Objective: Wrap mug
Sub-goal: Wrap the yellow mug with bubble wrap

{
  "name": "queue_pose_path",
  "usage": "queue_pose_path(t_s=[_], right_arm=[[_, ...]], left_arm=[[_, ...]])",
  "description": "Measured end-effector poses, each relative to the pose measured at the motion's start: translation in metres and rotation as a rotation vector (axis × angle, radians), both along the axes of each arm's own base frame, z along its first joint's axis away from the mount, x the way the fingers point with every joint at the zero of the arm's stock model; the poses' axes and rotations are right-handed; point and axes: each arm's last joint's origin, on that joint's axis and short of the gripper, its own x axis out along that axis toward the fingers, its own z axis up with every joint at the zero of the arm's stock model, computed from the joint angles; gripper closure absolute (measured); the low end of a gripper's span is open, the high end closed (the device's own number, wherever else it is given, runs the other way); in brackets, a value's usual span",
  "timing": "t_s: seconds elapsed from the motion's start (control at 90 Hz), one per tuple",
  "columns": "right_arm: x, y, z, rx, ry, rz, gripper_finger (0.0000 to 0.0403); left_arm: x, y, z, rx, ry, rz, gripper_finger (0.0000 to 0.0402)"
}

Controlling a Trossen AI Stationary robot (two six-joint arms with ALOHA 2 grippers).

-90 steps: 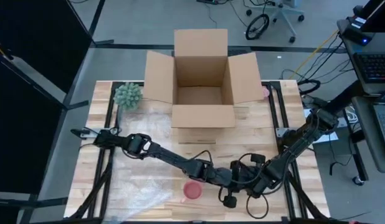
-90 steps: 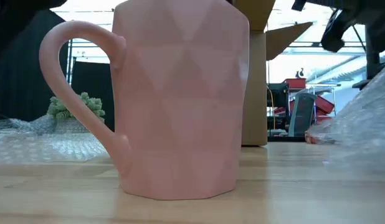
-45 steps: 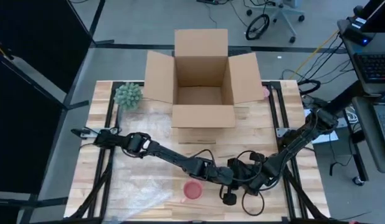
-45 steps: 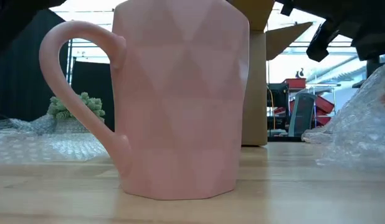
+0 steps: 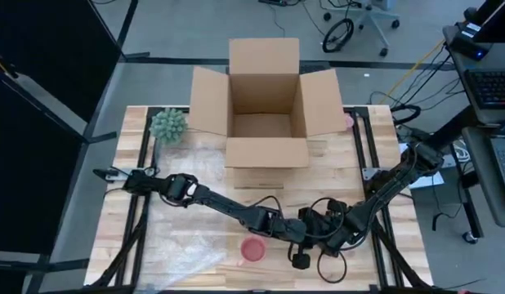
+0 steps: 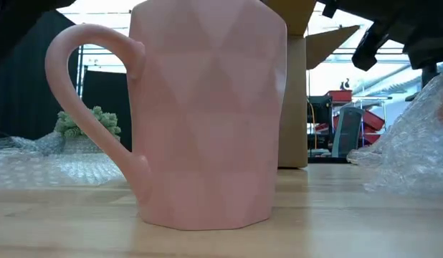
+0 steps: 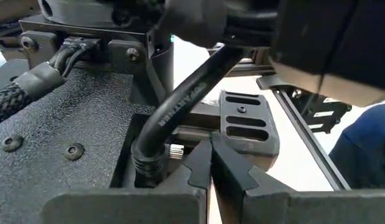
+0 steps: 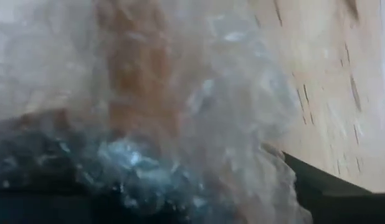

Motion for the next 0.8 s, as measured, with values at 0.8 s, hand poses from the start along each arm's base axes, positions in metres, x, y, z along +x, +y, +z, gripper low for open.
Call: queue_pose_path(t_s=[0.8], right_arm=[[-0.005,-0.004,0.008,-0.023,0.014,0.061,0.0171]], left_arm=[[-0.008,0.001,0.007,0.033,0.060,0.022,0.0401]])
